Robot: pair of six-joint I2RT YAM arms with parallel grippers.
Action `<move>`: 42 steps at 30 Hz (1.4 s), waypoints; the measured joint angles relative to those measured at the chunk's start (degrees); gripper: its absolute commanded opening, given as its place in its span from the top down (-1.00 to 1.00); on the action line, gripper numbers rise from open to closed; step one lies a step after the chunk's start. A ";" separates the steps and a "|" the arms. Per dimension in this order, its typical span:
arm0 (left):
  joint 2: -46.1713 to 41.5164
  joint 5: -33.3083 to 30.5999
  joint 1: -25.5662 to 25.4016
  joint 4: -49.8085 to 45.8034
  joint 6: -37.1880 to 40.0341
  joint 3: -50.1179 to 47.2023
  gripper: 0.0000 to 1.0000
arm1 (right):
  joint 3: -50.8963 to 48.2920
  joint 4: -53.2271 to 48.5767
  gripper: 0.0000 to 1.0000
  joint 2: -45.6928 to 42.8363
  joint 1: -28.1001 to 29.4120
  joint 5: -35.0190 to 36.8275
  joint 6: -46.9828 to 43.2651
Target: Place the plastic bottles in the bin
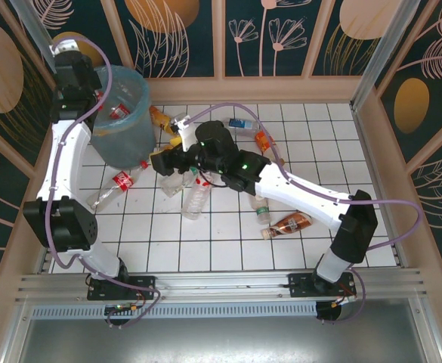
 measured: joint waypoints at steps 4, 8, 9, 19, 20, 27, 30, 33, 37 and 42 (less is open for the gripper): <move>0.02 1.49 1.05 1.70 -0.87 -3.34 0.74 | -1.25 -0.04 -0.67 -0.22 0.00 0.15 0.26; -0.07 2.29 1.33 3.37 -1.49 -4.35 0.18 | -1.86 0.00 -0.67 -0.57 0.00 0.44 0.72; -0.13 2.58 1.33 3.50 -1.73 -4.63 -0.01 | -1.86 0.02 -0.67 -0.57 0.00 0.59 0.83; -1.84 3.28 1.31 4.63 -2.71 -5.33 -0.21 | -1.90 0.02 -0.67 -0.57 0.00 0.83 1.11; -2.21 3.39 1.31 4.63 -2.71 -5.33 -0.21 | -2.01 0.09 -0.67 -0.57 0.00 0.83 1.16; -4.37 4.02 1.31 5.09 -2.71 -6.01 -0.21 | -2.89 0.17 -0.67 -0.57 0.02 0.83 1.31; -4.42 4.66 1.31 5.05 -2.69 -6.05 -0.21 | -2.89 0.15 -0.67 -0.57 0.09 0.87 1.31; -4.48 5.46 1.31 4.87 -2.62 -5.95 -0.21 | -2.89 0.04 -0.67 -0.57 0.11 1.03 1.36; -4.98 7.21 1.31 2.56 -1.27 -4.09 -0.20 | -3.50 0.02 -0.67 -0.81 0.11 1.14 1.60; -12.11 9.79 -0.42 -0.42 6.01 -5.86 -0.16 | -7.08 0.02 -0.67 -3.28 0.31 2.14 2.36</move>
